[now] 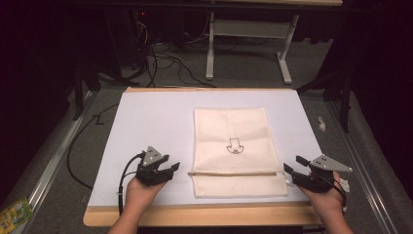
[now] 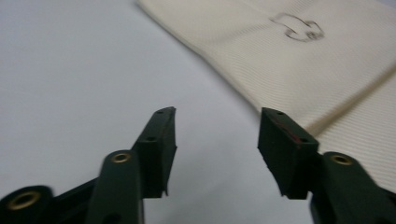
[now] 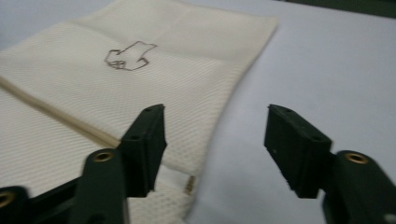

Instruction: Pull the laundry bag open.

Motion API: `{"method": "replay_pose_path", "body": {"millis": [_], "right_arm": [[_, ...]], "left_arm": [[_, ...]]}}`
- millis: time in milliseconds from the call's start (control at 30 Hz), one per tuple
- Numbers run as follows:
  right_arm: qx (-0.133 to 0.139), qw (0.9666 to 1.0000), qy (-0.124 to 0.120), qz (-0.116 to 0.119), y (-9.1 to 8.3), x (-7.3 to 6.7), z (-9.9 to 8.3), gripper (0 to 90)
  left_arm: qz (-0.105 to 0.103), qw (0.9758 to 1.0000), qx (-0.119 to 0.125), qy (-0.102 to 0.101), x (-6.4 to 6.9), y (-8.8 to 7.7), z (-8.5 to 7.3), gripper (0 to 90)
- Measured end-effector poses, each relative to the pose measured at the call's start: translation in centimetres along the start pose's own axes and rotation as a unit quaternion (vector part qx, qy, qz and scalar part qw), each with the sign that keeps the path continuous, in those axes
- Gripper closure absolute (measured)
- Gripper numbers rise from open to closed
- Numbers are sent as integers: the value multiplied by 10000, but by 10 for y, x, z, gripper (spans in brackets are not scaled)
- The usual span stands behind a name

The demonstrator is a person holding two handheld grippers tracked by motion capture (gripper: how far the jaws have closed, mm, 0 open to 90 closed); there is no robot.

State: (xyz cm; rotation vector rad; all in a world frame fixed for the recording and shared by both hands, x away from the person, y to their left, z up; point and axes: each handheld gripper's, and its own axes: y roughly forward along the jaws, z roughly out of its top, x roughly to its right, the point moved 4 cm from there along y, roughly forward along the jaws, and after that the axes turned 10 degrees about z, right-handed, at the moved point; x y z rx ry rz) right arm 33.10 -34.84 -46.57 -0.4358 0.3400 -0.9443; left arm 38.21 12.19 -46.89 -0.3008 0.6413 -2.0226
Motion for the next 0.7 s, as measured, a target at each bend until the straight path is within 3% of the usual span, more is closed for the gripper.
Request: {"method": "replay_pose_path", "body": {"millis": [100, 200, 267, 333, 433, 567, 700], "right_arm": [[105, 9996, -45, -258, -8, 10, 0, 251], [237, 9977, 70, -636, -18, 26, -2, 170], [364, 9953, 257, -864, -26, 36, -2, 151], [502, 9935, 414, -937, -31, 43, -2, 150], [464, 9936, 406, -942, -29, 45, -3, 150], [357, 9944, 335, -937, -25, 42, -4, 150], [425, 9945, 279, -913, -27, 39, -2, 151]], "left_arm": [[521, 9982, 288, -90, -24, -11, -1, 366], [774, 9960, 408, -168, -39, -21, -8, 260], [768, 9958, 413, -275, -46, -24, -12, 177], [880, 9948, 398, -328, -51, -23, -15, 147], [888, 9952, 209, -345, -50, -14, -16, 114], [867, 9962, 33, -80, -41, -8, -18, 105], [893, 9958, 67, -197, -44, -11, -17, 104]]}}
